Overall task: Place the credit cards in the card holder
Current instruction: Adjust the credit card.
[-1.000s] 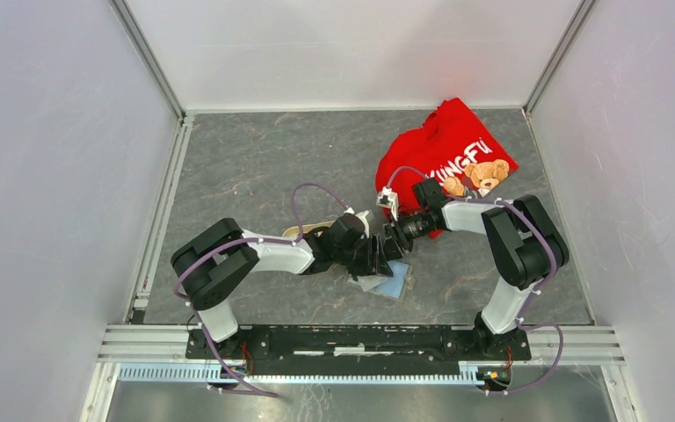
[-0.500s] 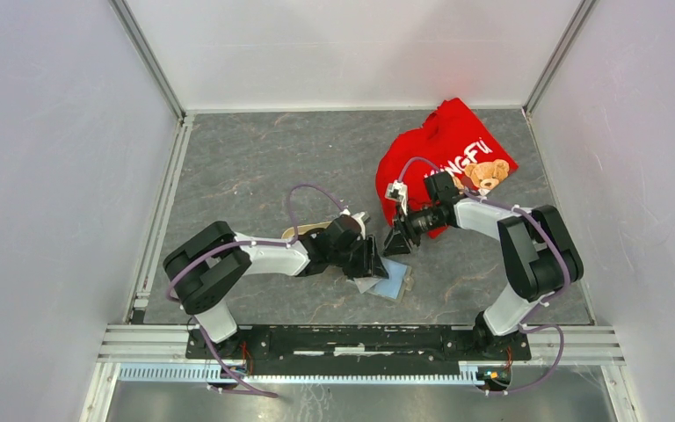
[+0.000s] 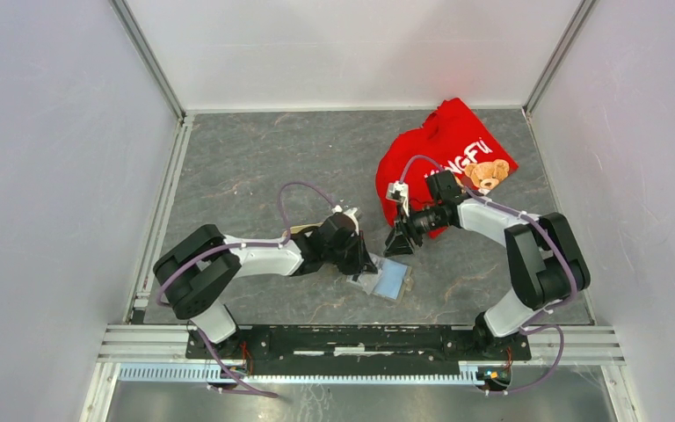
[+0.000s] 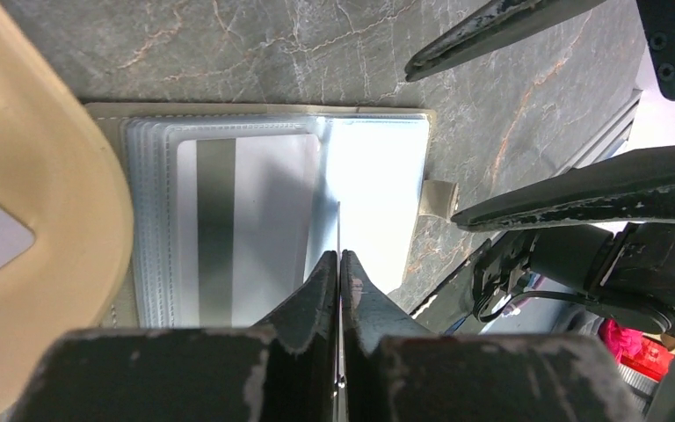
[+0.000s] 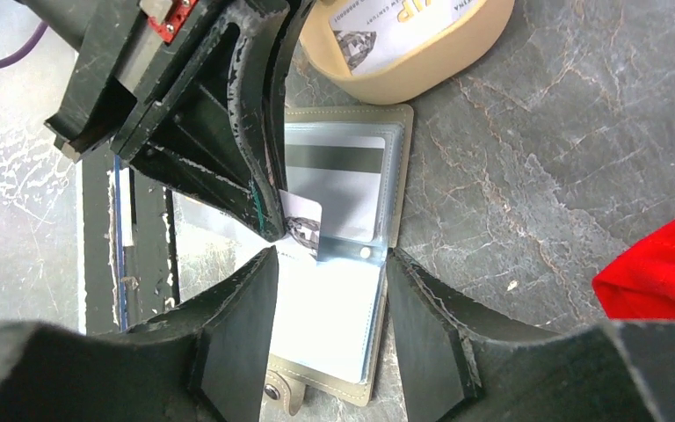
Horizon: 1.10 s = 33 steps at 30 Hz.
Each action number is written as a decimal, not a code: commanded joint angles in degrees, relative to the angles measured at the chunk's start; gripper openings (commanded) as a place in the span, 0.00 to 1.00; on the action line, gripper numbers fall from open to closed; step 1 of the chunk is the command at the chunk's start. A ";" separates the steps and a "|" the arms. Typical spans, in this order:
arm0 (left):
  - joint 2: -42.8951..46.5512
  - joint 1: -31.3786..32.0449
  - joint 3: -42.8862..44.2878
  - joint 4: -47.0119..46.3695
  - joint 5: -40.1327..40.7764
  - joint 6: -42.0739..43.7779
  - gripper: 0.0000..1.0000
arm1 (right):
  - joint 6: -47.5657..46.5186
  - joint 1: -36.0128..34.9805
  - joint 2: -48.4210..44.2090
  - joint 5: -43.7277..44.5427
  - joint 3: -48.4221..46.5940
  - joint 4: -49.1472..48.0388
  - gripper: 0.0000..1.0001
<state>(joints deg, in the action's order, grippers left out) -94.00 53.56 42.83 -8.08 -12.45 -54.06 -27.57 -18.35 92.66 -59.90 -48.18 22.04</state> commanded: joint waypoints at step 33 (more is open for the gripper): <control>22.08 0.64 -13.15 -34.93 -4.80 27.53 0.02 | -12.53 0.45 -12.45 -19.52 -0.55 10.30 0.67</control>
<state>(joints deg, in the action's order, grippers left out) -70.91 53.67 27.59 -38.11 -14.24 -31.68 -35.62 -18.09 79.37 -76.36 -46.46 27.97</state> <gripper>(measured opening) 0.033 0.717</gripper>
